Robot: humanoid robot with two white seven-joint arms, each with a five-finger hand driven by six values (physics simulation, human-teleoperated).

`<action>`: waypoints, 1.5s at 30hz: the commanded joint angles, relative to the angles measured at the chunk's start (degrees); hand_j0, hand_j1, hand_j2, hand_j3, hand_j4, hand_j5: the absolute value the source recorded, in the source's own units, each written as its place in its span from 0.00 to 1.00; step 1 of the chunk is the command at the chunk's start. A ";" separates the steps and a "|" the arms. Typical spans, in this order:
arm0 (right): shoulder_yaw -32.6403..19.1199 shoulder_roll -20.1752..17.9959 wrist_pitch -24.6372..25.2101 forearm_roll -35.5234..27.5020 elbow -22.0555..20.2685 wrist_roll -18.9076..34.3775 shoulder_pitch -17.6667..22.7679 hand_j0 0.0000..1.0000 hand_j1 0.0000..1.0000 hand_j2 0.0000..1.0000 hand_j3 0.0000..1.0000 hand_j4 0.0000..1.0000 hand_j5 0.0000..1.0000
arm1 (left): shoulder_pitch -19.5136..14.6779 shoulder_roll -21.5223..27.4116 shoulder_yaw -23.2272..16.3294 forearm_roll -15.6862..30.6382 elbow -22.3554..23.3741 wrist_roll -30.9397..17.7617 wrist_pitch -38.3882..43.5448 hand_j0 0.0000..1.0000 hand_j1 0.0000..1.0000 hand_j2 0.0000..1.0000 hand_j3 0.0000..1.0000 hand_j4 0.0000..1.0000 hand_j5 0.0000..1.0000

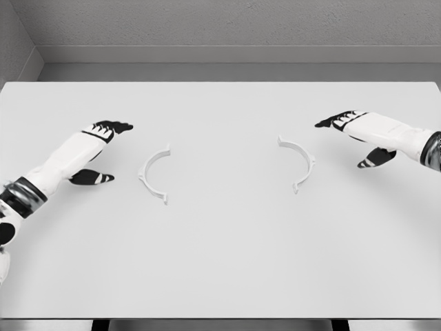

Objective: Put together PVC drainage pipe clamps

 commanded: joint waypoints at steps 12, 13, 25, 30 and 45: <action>0.25 10.63 0.04 2.84 11.85 -0.02 -5.10 1.00 1.00 1.00 1.00 1.00 1.00 | 2.55 -2.91 -0.20 -0.30 -5.04 -0.01 0.09 1.00 1.00 1.00 1.00 1.00 1.00; 0.34 11.43 0.04 3.28 12.64 -0.02 -5.54 1.00 1.00 1.00 1.00 1.00 1.00 | 2.55 -2.83 -0.38 -0.39 -4.95 -0.01 0.09 1.00 1.00 1.00 1.00 1.00 1.00; 1.83 13.10 0.12 3.81 16.77 -0.02 -7.65 1.00 1.00 1.00 1.00 1.00 1.00 | 0.97 -4.76 -0.38 -3.64 -3.63 -0.01 8.55 1.00 1.00 1.00 1.00 1.00 1.00; 1.83 13.63 0.12 3.81 18.44 -0.02 -8.53 1.00 1.00 1.00 1.00 1.00 1.00 | 0.18 -6.08 -1.69 -4.08 -3.10 -0.01 8.55 1.00 1.00 1.00 1.00 1.00 1.00; 1.92 14.68 0.12 3.72 19.67 -0.02 -9.40 1.00 1.00 1.00 1.00 1.00 1.00 | 0.44 -6.08 -2.92 -3.99 -3.72 -0.01 8.37 1.00 1.00 1.00 1.00 1.00 1.00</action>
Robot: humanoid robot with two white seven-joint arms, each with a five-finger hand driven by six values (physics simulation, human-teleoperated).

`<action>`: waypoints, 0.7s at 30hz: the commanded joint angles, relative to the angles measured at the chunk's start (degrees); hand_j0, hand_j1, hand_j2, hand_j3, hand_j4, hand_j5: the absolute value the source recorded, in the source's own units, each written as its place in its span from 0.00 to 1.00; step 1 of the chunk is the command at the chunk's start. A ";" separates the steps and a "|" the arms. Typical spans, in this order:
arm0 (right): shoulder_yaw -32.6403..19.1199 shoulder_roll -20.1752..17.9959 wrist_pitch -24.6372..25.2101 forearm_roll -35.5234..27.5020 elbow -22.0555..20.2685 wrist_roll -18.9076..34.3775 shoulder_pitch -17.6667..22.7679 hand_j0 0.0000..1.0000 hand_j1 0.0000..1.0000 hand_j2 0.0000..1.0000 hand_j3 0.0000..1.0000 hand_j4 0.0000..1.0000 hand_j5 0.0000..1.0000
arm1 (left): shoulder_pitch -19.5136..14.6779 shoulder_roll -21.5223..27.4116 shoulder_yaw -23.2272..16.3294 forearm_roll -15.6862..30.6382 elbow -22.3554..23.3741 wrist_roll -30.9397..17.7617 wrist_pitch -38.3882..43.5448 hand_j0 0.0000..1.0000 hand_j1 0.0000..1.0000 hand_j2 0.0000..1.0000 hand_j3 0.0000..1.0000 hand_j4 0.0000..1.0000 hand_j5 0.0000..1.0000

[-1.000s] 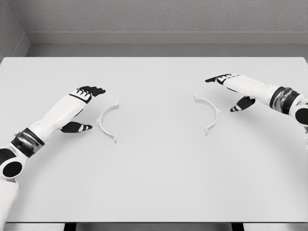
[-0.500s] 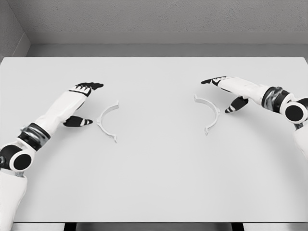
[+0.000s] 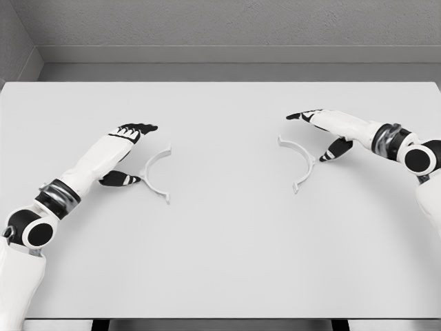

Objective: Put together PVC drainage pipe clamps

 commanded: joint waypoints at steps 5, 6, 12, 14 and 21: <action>0.14 0.81 0.11 -0.34 -0.08 -0.02 -0.26 1.00 1.00 1.00 1.00 1.00 1.00 | -0.18 -0.13 -0.90 0.36 -0.04 0.03 0.15 1.00 1.00 1.00 1.00 1.00 1.00; 0.14 0.81 0.11 -0.34 -0.08 -0.02 -0.26 1.00 1.00 1.00 1.00 1.00 1.00 | -0.26 -0.13 -1.08 0.36 -0.13 0.03 0.15 1.00 1.00 1.00 1.00 1.00 1.00; 0.58 1.34 0.11 -0.34 -0.17 -0.02 -0.35 1.00 1.00 1.00 1.00 1.00 1.00 | -0.26 -1.80 -1.25 0.27 -0.22 0.03 0.15 1.00 1.00 1.00 1.00 1.00 1.00; 0.58 1.60 0.11 -0.34 -0.17 -0.02 -0.35 1.00 1.00 1.00 1.00 1.00 1.00 | -0.35 -1.89 -1.34 0.27 -0.22 0.03 0.15 1.00 1.00 1.00 1.00 1.00 1.00; 0.66 1.60 0.02 -0.42 -0.43 -0.02 -0.26 1.00 1.00 1.00 1.00 1.00 1.00 | -0.35 -1.80 -0.90 0.36 -0.22 0.03 0.15 1.00 1.00 1.00 1.00 1.00 1.00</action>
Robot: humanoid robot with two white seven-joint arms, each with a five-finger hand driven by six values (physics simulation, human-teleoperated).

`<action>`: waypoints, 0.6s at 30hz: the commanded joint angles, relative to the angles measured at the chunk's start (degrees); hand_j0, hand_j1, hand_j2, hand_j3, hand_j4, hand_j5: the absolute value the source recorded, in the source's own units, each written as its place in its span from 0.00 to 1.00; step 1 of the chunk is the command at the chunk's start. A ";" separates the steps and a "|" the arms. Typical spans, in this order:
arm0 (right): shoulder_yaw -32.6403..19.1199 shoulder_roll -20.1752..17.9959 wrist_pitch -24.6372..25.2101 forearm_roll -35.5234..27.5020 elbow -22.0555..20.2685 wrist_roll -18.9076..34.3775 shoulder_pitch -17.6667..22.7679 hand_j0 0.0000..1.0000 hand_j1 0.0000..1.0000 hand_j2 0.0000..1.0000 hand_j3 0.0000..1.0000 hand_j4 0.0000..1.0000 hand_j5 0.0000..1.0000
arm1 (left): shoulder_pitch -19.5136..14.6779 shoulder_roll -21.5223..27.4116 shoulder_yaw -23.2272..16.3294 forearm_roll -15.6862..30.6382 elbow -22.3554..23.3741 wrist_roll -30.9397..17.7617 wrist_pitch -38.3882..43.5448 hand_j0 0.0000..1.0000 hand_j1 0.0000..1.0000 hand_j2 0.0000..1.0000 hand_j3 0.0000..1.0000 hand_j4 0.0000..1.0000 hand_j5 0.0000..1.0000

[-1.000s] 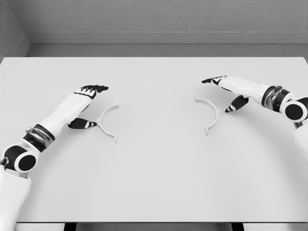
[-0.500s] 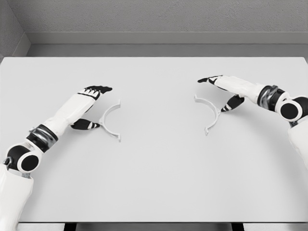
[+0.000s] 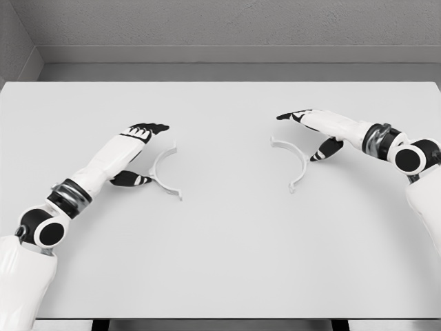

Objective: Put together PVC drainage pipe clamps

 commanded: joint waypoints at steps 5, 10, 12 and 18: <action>0.52 -0.02 0.06 -0.51 -0.28 -0.02 0.00 1.00 1.00 1.00 1.00 1.00 1.00 | -0.18 0.34 0.63 0.37 0.45 0.12 0.24 1.00 1.00 1.00 1.00 1.00 1.00; 0.52 -0.02 0.06 -0.77 -0.37 -0.02 0.00 1.00 1.00 1.00 1.00 1.00 1.00 | -1.41 0.78 0.63 0.37 1.41 0.04 2.26 1.00 1.00 1.00 1.00 1.00 1.00; 0.52 -0.02 0.06 -0.86 -0.45 -0.02 0.00 1.00 1.00 1.00 1.00 1.00 1.00 | -1.85 0.69 0.63 0.37 2.20 0.03 2.35 1.00 1.00 1.00 1.00 1.00 1.00; 0.60 0.07 -0.11 -1.04 -0.54 -0.02 0.00 1.00 1.00 1.00 1.00 1.00 1.00 | -2.55 0.60 -0.08 0.37 3.08 0.12 2.26 1.00 1.00 1.00 1.00 1.00 1.00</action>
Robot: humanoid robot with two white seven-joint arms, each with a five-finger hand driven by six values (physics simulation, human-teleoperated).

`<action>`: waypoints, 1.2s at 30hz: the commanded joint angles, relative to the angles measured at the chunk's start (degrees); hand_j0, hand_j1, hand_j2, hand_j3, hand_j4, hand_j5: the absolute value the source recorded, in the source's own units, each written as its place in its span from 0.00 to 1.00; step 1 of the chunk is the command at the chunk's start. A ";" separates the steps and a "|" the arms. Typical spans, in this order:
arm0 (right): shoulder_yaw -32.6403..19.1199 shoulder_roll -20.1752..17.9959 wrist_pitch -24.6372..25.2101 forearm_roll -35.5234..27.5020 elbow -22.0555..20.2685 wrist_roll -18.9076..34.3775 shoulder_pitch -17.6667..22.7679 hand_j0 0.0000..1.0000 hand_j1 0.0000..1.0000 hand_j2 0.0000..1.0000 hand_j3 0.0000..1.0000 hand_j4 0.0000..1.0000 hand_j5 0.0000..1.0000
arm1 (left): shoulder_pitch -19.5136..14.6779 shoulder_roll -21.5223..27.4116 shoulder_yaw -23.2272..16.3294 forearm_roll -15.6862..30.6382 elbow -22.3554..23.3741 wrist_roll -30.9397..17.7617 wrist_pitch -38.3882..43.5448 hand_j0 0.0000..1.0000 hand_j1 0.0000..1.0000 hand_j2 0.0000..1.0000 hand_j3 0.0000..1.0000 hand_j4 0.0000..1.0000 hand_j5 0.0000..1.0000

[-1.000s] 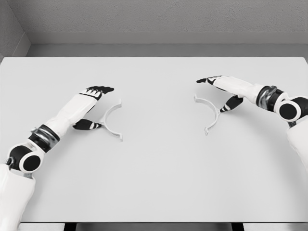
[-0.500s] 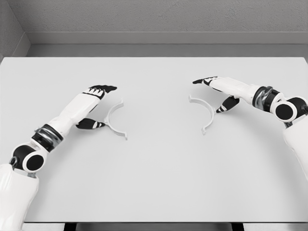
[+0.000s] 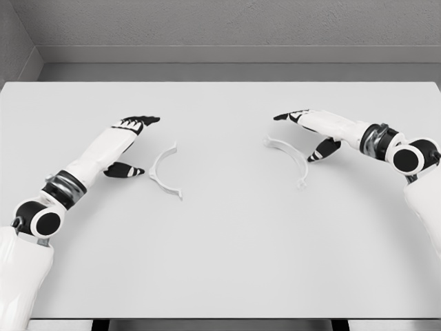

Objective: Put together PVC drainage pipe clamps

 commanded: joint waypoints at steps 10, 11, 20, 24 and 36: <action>-0.17 0.82 0.06 -0.18 -0.05 -0.02 0.09 1.00 1.00 1.00 1.00 1.00 1.00 | -0.17 -0.78 -1.45 0.23 0.11 0.01 0.54 1.00 1.00 1.00 1.00 1.00 1.00; -0.26 0.73 0.06 0.08 0.04 -0.02 0.00 1.00 1.00 1.00 1.00 1.00 1.00 | -0.18 -0.78 -1.45 0.23 0.11 0.01 0.62 1.00 1.00 1.00 1.00 1.00 1.00; -0.79 -3.05 0.06 0.34 -0.05 -0.02 -0.26 1.00 1.00 1.00 1.00 1.00 1.00 | -1.84 -1.39 -3.82 -0.21 0.11 0.01 2.65 1.00 1.00 1.00 1.00 1.00 1.00; -0.26 -3.40 -0.03 -0.10 -4.17 -0.02 1.49 1.00 1.00 1.00 1.00 1.00 1.00 | -2.64 -2.89 -3.91 -1.35 0.29 0.01 2.73 1.00 1.00 1.00 1.00 1.00 1.00; 0.00 -4.37 0.06 -0.54 -8.75 -0.02 4.39 1.00 1.00 1.00 1.00 1.00 1.00 | -3.87 -5.08 -5.14 -3.20 0.37 0.01 2.73 1.00 1.00 1.00 1.00 1.00 1.00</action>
